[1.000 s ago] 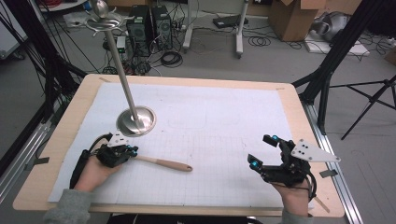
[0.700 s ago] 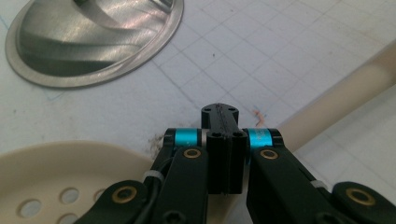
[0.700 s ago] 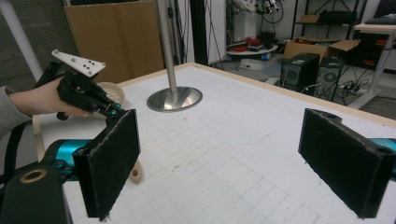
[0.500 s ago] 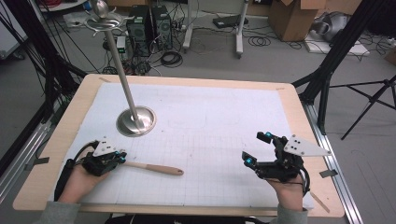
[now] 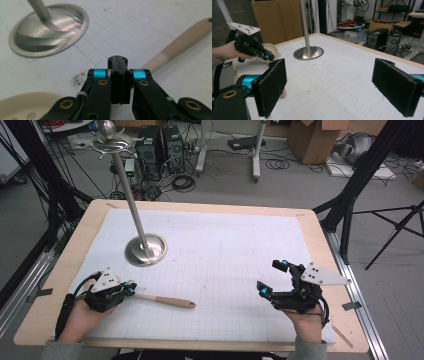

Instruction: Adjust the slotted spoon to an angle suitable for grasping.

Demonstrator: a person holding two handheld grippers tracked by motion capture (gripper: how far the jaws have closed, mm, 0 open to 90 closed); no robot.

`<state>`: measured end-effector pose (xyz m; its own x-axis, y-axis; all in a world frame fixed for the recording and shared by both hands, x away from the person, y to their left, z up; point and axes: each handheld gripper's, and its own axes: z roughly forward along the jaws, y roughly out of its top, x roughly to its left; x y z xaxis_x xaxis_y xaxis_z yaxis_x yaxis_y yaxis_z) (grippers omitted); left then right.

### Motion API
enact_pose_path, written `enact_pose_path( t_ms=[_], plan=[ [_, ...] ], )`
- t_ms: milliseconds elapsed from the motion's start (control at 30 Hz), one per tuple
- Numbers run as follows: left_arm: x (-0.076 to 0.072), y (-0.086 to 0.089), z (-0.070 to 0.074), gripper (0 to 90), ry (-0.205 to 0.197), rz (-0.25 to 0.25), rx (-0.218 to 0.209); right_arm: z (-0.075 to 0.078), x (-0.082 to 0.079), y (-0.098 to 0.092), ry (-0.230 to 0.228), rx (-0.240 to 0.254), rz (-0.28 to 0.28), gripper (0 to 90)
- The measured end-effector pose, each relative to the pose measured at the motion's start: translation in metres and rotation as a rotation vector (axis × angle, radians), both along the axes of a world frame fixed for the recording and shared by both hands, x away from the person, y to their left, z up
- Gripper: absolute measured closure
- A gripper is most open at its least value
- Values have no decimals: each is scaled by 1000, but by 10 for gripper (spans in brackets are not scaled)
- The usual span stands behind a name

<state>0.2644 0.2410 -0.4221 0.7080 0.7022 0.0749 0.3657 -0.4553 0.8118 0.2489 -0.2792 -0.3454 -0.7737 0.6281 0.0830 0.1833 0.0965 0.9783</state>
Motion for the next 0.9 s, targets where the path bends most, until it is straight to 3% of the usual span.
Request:
enact_pose_path(
  t_ms=[333,633,900],
  plan=[
    [-15,-17,2,896,-4,-64,-46,2,5,3,-11,4,16,118],
    [-24,-38,-4,896,8,-110,-52,4,9,5,-22,26,38,116],
    [-23,-55,-12,896,35,-144,-45,4,12,6,-22,32,43,116]
  ],
)
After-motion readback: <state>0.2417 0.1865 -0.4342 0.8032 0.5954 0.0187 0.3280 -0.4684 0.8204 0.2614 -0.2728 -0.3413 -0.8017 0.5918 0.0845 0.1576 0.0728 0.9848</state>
